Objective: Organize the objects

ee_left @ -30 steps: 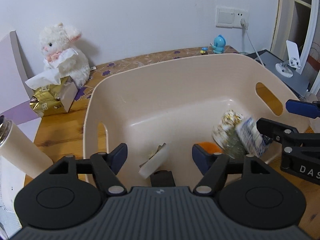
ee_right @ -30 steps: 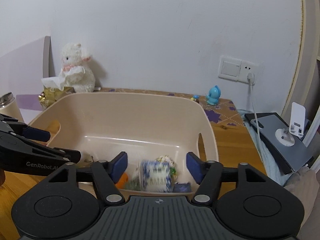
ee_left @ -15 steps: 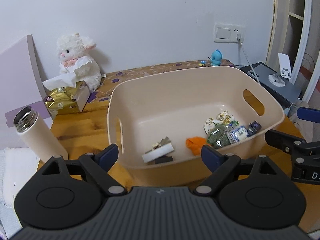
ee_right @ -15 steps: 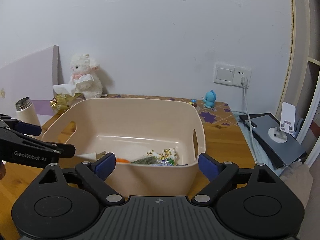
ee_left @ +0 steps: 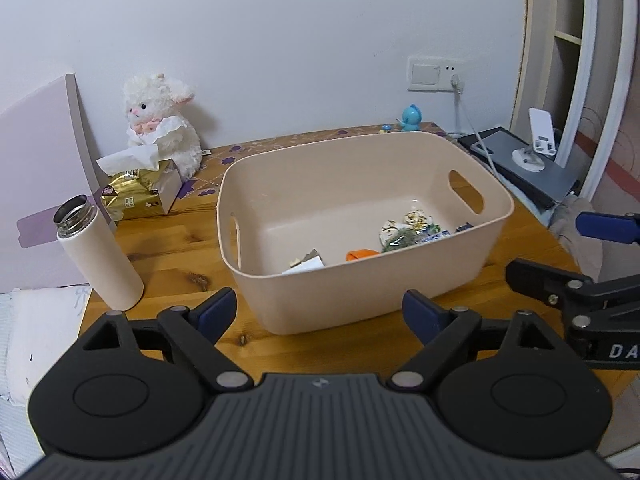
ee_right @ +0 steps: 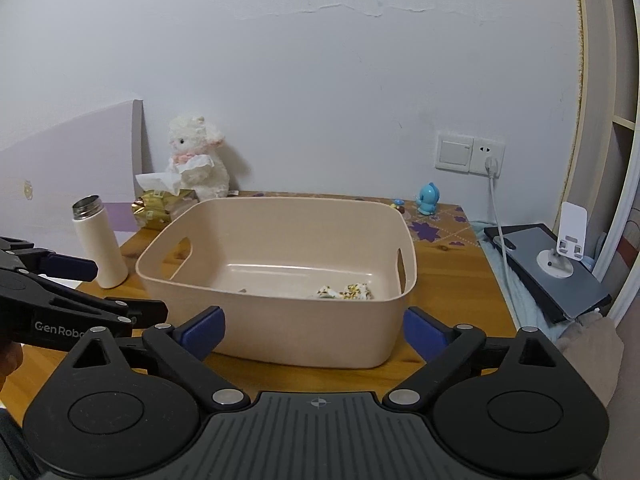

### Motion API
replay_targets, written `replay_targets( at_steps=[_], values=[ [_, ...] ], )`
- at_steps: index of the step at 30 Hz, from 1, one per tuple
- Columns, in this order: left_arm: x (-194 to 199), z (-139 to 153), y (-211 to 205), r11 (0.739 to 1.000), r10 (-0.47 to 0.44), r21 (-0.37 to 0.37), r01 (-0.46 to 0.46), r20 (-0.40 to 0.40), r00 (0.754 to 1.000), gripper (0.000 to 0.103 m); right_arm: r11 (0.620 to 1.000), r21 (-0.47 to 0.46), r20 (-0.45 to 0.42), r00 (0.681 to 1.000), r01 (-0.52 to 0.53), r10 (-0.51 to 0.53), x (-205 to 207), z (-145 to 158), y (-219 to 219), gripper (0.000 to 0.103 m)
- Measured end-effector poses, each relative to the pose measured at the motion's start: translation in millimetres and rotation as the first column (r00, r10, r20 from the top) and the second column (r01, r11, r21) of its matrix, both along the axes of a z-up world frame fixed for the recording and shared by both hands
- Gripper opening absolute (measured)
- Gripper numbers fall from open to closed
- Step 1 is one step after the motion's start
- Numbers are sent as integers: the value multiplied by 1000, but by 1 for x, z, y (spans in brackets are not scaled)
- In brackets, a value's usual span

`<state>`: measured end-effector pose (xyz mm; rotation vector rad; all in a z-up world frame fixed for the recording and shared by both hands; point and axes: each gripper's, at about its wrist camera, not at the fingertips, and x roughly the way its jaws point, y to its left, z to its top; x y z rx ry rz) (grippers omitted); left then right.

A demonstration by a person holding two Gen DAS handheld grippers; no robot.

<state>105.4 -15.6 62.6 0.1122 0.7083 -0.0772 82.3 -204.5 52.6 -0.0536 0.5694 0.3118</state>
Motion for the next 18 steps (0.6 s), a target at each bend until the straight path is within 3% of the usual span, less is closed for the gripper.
replay_targets(
  at_steps=[18],
  values=[
    [-56, 11, 4, 1000, 14, -6, -14, 13, 1000, 92, 1000, 2, -7, 1000, -6, 7, -43, 6, -7, 101]
  ],
)
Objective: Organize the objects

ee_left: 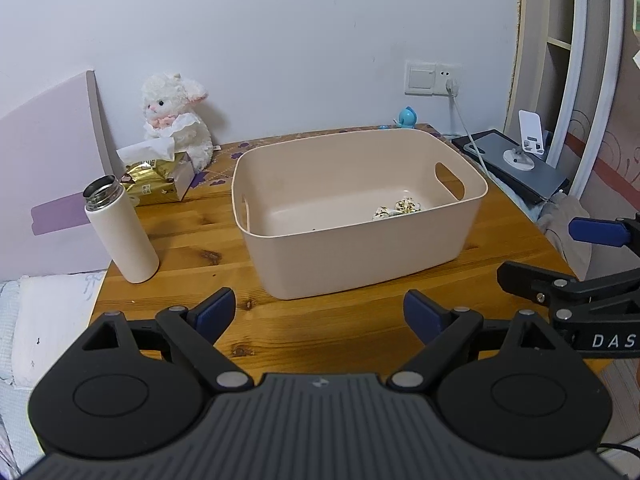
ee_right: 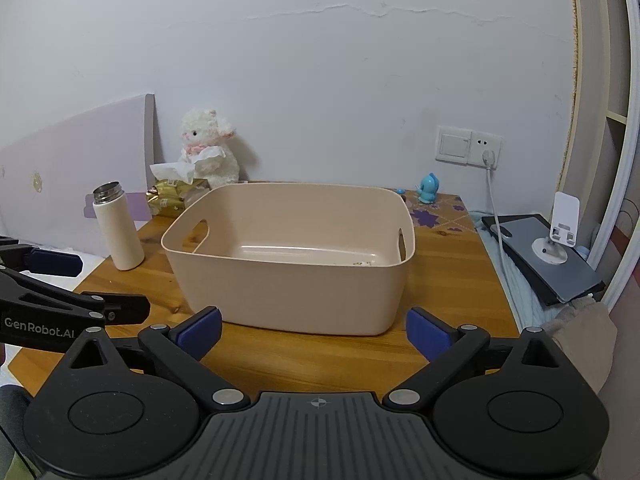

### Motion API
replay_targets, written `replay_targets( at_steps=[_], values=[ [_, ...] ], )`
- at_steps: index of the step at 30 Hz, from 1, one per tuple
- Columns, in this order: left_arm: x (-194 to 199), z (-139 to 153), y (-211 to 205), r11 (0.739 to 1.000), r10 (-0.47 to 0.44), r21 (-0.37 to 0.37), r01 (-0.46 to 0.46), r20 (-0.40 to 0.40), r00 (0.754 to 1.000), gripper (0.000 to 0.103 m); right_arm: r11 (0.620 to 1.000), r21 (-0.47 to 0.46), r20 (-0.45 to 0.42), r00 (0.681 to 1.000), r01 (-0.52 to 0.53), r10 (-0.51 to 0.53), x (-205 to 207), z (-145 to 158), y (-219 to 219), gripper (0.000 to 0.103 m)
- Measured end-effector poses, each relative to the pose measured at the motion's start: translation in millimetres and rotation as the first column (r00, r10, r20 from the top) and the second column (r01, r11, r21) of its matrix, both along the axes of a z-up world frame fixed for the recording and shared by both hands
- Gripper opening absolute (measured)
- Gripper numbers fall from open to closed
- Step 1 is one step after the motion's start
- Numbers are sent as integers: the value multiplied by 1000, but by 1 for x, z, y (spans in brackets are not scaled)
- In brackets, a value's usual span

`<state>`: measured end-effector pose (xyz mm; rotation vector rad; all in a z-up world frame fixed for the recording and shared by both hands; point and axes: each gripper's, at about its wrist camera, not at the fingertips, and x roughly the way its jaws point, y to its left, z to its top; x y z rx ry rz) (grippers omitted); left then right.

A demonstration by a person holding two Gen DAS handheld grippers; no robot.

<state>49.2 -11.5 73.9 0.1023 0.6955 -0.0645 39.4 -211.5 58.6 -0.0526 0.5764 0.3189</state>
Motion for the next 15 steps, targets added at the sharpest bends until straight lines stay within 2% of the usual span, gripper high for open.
replay_targets(
  at_steps=[8, 15],
  values=[
    [-12, -1, 6, 1000, -3, -27, 2, -28, 1000, 93, 1000, 6, -5, 1000, 19, -19, -8, -2, -6, 101],
    [-18, -1, 11, 1000, 1, -28, -2, -21, 1000, 96, 999, 6, -23, 999, 34, -34, -10, -7, -6, 102]
  ],
)
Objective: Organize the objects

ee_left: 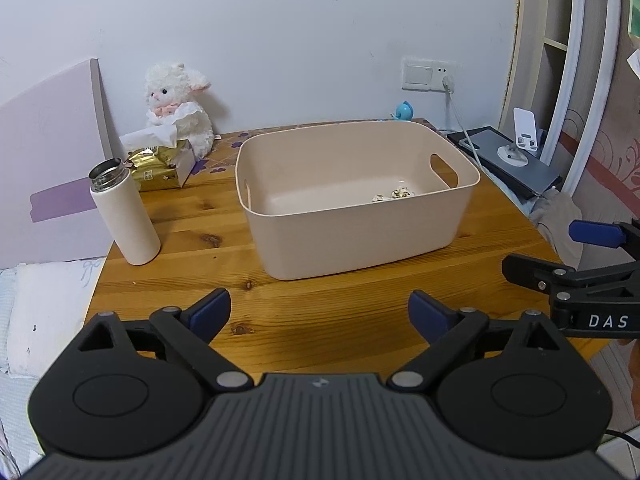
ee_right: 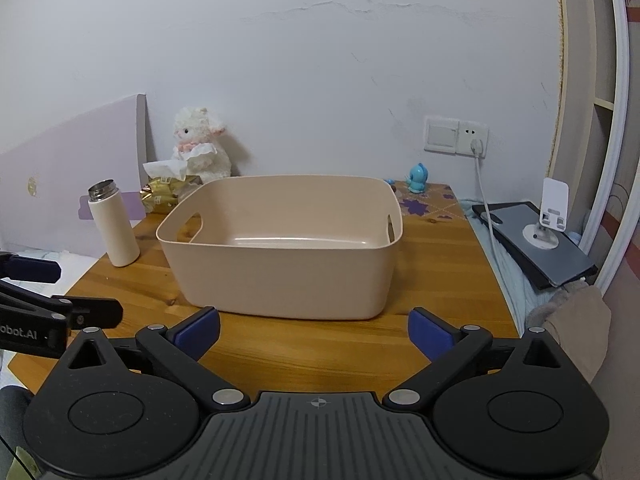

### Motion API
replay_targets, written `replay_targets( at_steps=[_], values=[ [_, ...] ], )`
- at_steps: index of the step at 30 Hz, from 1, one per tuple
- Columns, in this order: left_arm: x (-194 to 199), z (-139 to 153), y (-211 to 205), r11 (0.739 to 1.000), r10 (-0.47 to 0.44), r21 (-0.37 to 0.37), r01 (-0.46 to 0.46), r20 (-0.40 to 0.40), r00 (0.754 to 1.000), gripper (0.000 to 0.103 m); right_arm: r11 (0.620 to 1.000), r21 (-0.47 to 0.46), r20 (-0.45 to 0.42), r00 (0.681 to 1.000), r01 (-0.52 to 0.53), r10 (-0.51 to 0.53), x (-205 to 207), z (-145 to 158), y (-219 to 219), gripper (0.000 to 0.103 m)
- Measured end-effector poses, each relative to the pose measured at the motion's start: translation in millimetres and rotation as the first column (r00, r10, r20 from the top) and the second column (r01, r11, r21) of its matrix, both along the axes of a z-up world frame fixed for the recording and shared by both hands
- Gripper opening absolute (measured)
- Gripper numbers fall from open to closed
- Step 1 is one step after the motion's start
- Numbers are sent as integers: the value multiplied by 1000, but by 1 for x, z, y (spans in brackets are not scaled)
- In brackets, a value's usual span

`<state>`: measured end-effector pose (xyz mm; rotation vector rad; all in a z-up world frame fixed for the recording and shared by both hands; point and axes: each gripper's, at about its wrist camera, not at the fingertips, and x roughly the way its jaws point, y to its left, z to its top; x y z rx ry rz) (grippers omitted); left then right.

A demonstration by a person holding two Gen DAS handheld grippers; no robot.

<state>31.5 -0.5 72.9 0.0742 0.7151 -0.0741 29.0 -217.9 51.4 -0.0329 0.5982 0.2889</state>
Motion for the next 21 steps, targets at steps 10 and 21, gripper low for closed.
replay_targets(
  at_steps=[10, 21],
  values=[
    [-1, -1, 7, 1000, 1, 6, -1, -6, 1000, 96, 1000, -8, -9, 1000, 8, -8, -1, -4, 3, 103],
    [5, -6, 12, 1000, -14, 15, 15, -13, 1000, 96, 1000, -21, -30, 999, 20, -21, 10, -10, 5, 103]
  ],
)
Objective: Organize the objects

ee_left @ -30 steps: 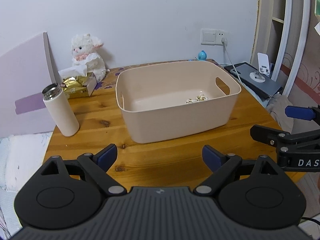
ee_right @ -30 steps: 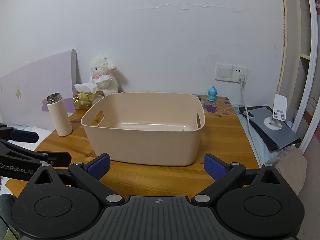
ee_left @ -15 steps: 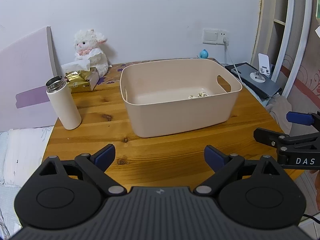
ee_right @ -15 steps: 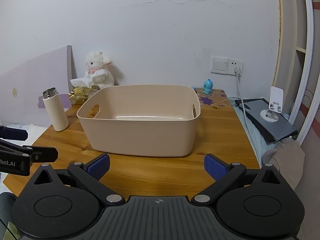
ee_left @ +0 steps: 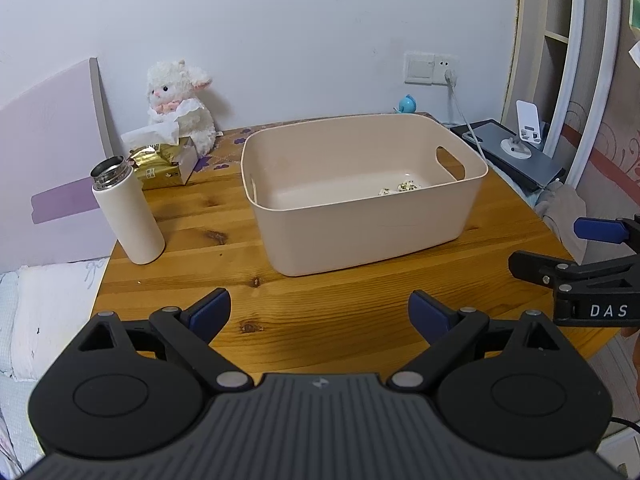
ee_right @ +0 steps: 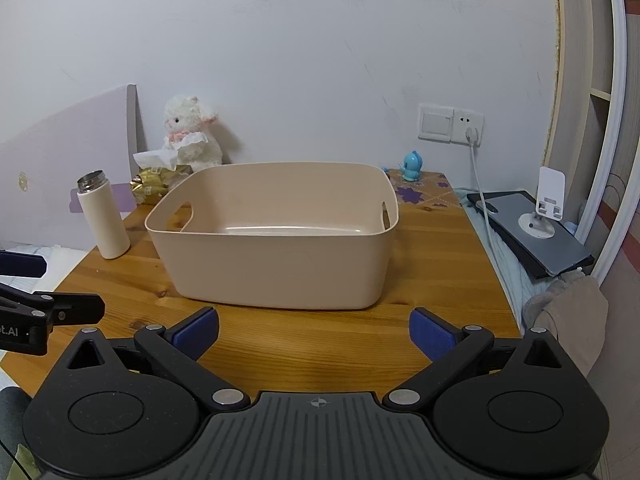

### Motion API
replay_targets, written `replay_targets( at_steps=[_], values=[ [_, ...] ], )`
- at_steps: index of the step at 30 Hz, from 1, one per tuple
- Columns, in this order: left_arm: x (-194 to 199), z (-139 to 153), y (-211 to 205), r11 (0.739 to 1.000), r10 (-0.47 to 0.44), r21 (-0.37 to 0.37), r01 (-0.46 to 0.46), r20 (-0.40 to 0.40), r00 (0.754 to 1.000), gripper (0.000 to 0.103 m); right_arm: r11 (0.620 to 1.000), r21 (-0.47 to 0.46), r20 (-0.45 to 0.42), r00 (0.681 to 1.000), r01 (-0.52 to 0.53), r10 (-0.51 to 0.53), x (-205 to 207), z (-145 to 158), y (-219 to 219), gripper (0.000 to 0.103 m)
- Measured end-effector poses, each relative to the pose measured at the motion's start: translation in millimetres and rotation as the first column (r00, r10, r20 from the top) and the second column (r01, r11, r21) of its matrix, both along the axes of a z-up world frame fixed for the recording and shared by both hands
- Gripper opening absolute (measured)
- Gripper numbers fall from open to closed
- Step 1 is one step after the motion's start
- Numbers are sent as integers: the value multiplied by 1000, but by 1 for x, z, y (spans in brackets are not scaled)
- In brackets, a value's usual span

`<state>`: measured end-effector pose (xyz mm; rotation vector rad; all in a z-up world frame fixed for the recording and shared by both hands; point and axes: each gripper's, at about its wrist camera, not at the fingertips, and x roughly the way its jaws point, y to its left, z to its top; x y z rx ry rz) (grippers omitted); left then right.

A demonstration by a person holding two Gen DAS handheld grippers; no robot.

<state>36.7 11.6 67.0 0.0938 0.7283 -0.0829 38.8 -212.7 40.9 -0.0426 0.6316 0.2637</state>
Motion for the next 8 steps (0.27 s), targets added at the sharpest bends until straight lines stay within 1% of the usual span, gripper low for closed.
replay_targets(
  at_steps=[8],
  values=[
    [9, -8, 5, 1000, -24, -14, 24, -16, 1000, 96, 1000, -21, -27, 1000, 7, -7, 12, -9, 9, 103]
  ],
)
